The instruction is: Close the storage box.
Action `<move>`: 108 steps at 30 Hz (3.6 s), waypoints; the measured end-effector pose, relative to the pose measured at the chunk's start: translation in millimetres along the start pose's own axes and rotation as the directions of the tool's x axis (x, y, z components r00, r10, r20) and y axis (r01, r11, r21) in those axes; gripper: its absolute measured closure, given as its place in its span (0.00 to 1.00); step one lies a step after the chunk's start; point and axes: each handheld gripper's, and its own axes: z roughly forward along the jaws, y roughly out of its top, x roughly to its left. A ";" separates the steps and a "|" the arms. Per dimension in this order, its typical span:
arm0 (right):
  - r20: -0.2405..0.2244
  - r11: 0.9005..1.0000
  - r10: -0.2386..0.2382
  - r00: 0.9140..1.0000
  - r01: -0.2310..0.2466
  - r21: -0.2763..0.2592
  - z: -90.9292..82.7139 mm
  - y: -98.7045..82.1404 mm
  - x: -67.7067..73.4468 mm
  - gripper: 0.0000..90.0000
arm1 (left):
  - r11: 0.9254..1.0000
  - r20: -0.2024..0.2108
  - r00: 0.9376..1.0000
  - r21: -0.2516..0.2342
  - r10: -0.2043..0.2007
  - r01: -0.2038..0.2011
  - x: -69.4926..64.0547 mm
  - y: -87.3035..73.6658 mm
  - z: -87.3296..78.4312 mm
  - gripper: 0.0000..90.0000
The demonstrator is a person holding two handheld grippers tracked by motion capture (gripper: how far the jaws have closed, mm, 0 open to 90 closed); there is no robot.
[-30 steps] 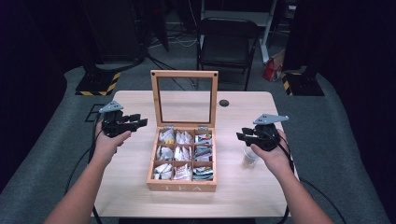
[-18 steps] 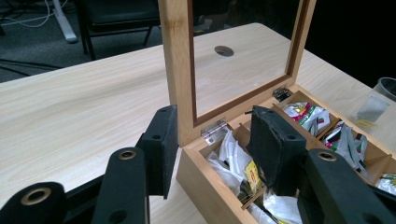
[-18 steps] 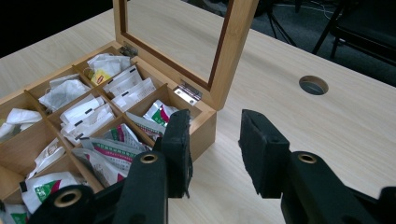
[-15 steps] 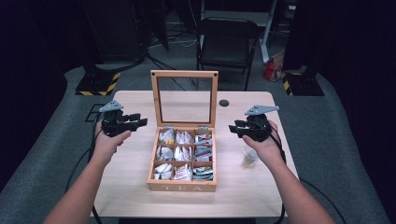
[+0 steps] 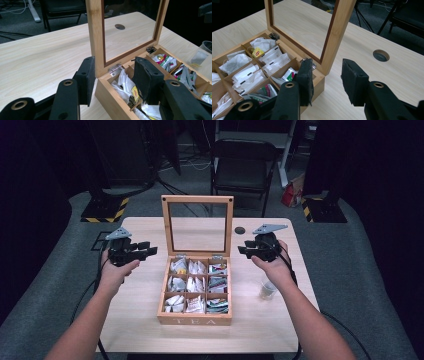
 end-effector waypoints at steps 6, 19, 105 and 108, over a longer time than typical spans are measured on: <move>-0.010 1.000 -0.001 1.000 0.001 -0.003 7.8 5.1 -2.0 0.67 | 1.000 0.001 1.000 0.006 0.006 -0.006 0.7 -0.4 -0.3 0.58; -0.010 1.000 0.017 1.000 -0.017 0.008 27.2 11.0 -12.7 0.66 | 1.000 0.003 1.000 0.009 0.001 -0.001 1.8 -1.2 1.7 0.58; -0.030 0.999 0.054 0.998 -0.053 0.004 54.1 26.6 -1.2 0.72 | 0.999 0.027 0.999 0.002 0.042 -0.042 -12.8 19.7 8.4 0.58; -0.040 0.998 0.059 0.997 -0.059 -0.004 52.1 24.0 -0.5 0.71 | 0.999 0.026 0.999 0.003 0.046 -0.046 -14.5 24.7 10.1 0.58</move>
